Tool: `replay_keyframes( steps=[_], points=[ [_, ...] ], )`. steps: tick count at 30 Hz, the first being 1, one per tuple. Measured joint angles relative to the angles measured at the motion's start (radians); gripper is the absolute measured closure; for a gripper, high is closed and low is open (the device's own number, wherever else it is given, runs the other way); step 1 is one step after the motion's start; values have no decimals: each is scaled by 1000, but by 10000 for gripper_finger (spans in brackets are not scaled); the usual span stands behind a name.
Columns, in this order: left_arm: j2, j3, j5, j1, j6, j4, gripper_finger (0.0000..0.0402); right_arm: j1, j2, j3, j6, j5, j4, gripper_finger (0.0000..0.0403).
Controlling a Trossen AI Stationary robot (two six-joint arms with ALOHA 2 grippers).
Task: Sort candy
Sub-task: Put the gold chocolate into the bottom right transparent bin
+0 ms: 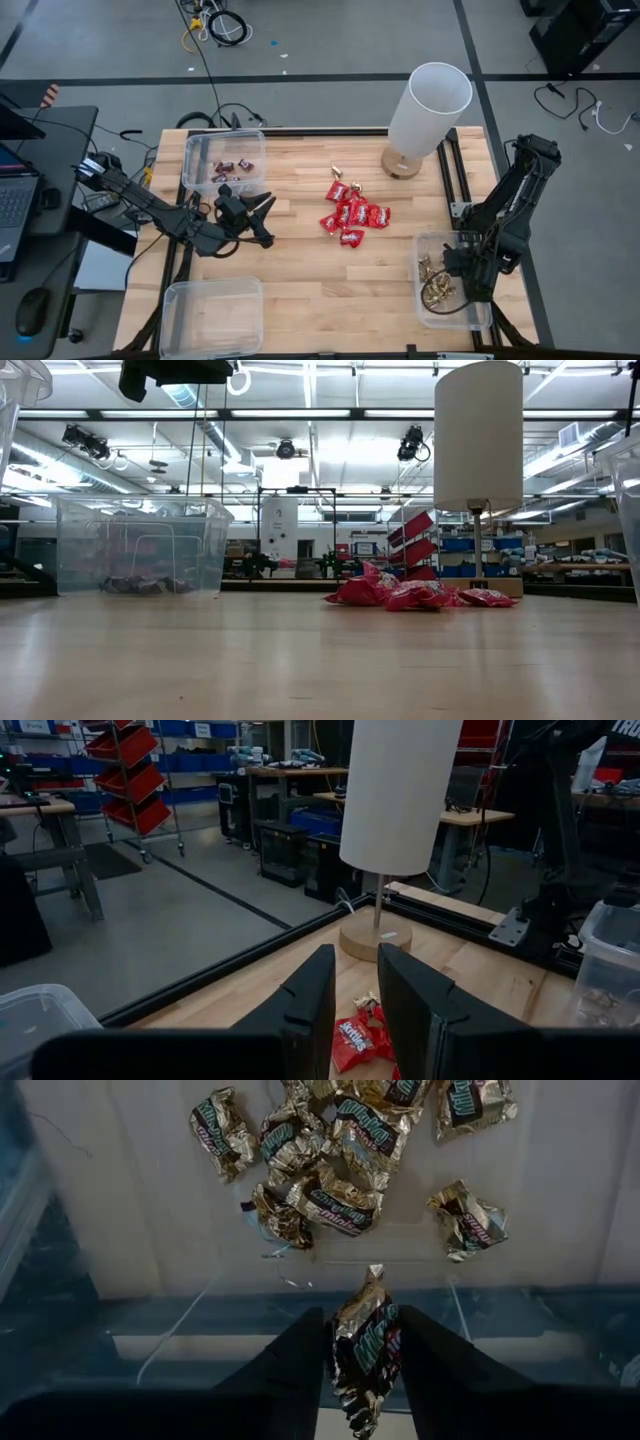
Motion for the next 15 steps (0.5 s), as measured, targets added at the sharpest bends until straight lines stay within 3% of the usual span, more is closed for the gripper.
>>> replay_keyframes(
  steps=[15],
  points=[
    [0,0,0,0,0,0,319,0,-1,0,19,-20,0,277]
  ],
)
